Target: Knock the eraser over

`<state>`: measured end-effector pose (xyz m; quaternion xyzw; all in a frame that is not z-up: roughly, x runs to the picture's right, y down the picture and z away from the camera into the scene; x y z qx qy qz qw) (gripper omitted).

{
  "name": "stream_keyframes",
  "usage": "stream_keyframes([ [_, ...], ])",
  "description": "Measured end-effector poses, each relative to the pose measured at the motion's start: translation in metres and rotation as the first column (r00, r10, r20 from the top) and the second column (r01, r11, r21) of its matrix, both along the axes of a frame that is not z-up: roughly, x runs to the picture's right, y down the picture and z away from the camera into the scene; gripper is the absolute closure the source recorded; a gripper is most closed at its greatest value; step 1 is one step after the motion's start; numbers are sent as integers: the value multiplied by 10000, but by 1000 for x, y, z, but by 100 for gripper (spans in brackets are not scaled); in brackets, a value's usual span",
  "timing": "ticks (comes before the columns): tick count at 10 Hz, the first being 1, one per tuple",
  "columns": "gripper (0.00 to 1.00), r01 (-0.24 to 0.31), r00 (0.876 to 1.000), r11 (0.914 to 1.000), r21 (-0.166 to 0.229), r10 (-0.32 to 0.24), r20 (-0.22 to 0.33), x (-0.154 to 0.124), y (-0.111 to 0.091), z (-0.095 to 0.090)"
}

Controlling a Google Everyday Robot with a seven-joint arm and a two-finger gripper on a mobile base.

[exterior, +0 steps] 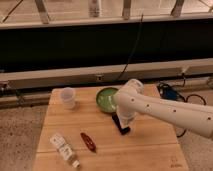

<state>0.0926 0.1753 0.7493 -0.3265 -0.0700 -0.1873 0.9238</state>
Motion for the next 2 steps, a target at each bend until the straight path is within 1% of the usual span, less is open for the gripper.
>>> stream_keyframes([
  [2, 100, 417, 9991, 9991, -2, -417, 7, -2, 1, -5],
])
